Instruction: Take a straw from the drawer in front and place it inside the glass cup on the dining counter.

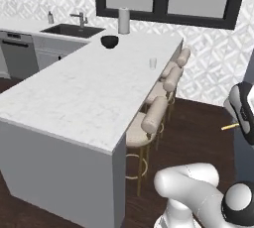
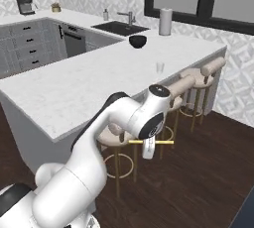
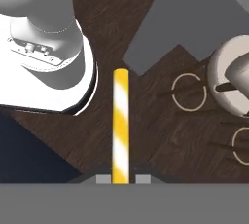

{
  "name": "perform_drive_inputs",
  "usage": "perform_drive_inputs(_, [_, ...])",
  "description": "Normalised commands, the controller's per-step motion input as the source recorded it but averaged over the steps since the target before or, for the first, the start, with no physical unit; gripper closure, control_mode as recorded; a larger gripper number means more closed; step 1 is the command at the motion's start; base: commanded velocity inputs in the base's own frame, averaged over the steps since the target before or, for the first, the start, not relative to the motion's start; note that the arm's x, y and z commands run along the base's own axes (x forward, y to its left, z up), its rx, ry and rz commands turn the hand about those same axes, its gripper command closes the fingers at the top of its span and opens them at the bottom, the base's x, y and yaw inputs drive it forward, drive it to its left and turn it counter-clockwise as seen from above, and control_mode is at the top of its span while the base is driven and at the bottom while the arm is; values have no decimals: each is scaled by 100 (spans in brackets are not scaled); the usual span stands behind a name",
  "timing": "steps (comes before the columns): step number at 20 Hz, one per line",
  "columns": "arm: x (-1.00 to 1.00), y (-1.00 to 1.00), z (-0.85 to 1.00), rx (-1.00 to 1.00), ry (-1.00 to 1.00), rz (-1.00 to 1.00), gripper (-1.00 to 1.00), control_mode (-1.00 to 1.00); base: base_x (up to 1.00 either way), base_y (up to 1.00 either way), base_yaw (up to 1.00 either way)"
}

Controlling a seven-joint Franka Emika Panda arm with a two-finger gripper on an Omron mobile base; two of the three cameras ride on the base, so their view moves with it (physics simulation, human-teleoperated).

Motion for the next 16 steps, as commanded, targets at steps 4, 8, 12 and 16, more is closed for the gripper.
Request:
perform_drive_inputs(4, [0,0,0,0,0,0,100,100,36,-90,35])
perform_drive_inputs(8, [0,0,0,0,0,0,100,100,49,-84,37])
perform_drive_inputs(12, [0,0,0,0,0,0,100,100,48,-86,36])
perform_drive_inputs(16, [0,0,0,0,0,0,100,100,42,-89,35])
